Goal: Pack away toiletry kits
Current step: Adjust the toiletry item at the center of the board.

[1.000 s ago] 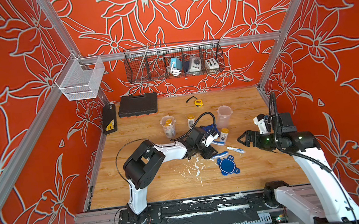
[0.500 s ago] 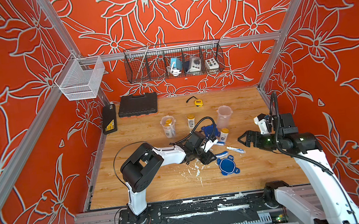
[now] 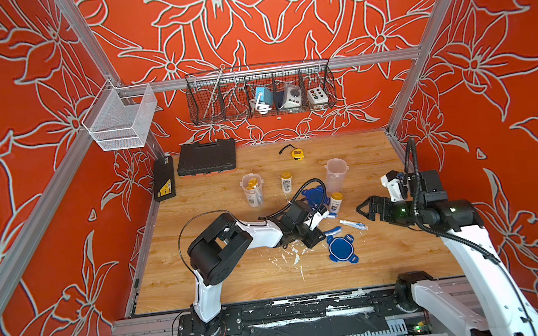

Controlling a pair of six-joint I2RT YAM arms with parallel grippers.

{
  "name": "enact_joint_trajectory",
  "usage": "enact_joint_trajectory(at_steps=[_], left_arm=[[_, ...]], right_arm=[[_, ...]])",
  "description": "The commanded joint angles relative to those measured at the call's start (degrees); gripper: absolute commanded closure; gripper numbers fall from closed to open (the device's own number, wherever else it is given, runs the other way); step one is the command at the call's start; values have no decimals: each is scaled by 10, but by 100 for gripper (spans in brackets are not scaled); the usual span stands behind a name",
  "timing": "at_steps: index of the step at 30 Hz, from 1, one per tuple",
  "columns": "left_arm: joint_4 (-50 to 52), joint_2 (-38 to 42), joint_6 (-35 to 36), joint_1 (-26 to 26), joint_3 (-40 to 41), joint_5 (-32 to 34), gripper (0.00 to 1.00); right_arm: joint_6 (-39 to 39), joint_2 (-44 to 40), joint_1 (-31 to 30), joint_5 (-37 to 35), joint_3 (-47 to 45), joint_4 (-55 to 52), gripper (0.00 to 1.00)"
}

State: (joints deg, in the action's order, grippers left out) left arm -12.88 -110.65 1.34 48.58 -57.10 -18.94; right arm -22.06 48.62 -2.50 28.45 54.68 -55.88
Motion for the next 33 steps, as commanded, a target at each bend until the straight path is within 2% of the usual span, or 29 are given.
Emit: enact_joint_trajectory(at_steps=[1,7,11,14,18,22,24,27,31,32,33], left_arm=[[17,-27,5,13,1,36,66],[13,-19,6,16,17,52,71],[22,6,9,16,36,68,78],[29,35,2,15,60,76,80],[49,89,-19,4,112,53,79],[121,139,-35,6,144,99,79],[160,163,-66,2,157,122,79],[180,206,-119,-4,190,117,79],[238,214,-133,-8,174,132,77],[250,212,-132,-8,166,139,74],[259,212,-129,-9,158,144,66]], right_arm=[[0,-5,3,4,2,-5,2],[0,-6,2,2,3,-4,2],[-2,-7,2,3,4,0,2],[-1,-6,2,2,7,2,2],[2,-2,2,-1,20,-1,2],[14,5,2,-11,53,-21,2],[27,15,2,-26,86,-46,2],[46,39,2,-57,128,-95,2],[41,66,2,-54,147,-96,2],[36,70,3,-49,148,-93,2],[34,73,3,-45,151,-90,2]])
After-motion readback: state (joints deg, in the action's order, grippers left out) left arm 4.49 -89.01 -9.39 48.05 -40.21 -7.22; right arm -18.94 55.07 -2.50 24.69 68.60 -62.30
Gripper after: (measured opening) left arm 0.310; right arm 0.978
